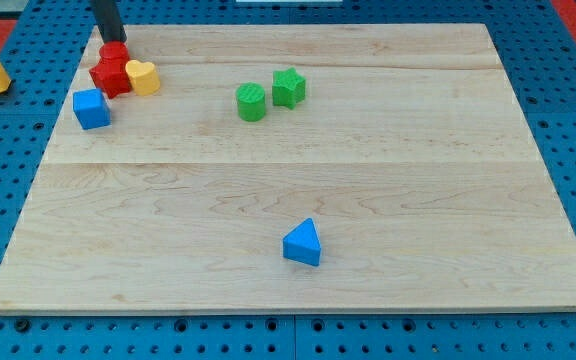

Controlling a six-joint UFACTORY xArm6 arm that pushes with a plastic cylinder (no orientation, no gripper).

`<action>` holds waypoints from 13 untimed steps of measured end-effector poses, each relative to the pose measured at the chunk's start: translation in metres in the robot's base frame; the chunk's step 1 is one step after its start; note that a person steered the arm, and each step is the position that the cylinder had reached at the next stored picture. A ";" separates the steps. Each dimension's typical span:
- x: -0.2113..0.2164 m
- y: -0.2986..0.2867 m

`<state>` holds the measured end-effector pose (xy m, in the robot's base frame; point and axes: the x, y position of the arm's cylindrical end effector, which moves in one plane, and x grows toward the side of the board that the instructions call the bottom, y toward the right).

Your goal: Move the green star diagonally right of the blue triangle

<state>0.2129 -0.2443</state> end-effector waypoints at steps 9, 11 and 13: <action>0.135 0.304; 0.224 0.251; 0.196 0.284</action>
<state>0.4090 0.0401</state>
